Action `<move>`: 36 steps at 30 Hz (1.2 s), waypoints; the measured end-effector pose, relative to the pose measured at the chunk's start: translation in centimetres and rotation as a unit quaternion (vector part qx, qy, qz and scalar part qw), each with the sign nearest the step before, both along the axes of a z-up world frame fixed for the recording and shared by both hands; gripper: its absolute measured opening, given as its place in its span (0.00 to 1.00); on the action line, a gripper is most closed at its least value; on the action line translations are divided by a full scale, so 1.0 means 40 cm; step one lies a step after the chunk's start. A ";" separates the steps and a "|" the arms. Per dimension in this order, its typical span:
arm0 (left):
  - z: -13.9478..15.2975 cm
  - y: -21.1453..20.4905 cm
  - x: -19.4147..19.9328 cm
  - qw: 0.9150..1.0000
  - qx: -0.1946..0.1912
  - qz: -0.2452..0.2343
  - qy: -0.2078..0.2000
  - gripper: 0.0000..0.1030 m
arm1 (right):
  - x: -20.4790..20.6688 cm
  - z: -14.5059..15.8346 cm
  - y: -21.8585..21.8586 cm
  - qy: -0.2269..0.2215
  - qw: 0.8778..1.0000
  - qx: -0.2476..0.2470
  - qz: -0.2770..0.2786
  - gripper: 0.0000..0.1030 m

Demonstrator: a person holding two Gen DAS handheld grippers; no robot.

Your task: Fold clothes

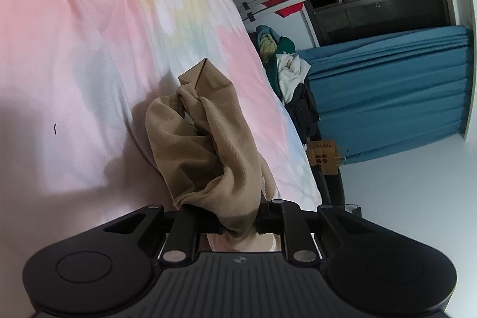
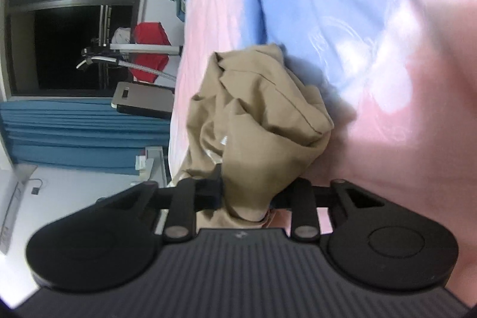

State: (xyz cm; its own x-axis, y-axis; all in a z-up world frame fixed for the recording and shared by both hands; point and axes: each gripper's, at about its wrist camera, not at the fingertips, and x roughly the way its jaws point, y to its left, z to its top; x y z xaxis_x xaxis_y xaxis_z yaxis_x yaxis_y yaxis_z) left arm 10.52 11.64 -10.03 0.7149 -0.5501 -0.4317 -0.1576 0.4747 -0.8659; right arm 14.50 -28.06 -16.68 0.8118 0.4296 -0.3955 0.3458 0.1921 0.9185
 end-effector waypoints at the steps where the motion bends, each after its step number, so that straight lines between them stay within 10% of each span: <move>1: 0.003 -0.002 0.006 1.000 0.002 -0.002 -0.001 0.17 | -0.005 0.012 -0.005 -0.005 1.000 -0.001 -0.003 0.27; 10: 0.106 -0.102 0.047 0.998 -0.010 -0.058 0.022 0.17 | -0.065 0.145 -0.116 -0.052 0.998 -0.003 -0.045 0.25; 25: 0.201 -0.862 0.512 0.978 -0.063 -0.196 0.016 0.17 | 0.120 0.340 -0.745 -0.083 0.967 -0.113 -0.213 0.25; 31: 0.095 -0.974 0.565 0.973 -0.035 -0.228 -0.020 0.18 | 0.194 0.270 -0.875 -0.107 0.952 -0.173 -0.230 0.25; 36: -0.058 -0.929 0.525 0.964 0.007 -0.264 -0.002 0.18 | 0.139 0.110 -0.854 -0.047 0.965 -0.162 -0.201 0.25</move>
State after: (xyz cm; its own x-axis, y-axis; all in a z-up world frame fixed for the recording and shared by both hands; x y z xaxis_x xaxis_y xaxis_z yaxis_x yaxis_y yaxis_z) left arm 31.51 -25.51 -12.35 0.3381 -0.8321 -0.4397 0.1135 0.4999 -0.8586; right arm 20.05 -62.23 -12.28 0.9263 -0.0616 -0.3718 0.3695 0.3423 0.8639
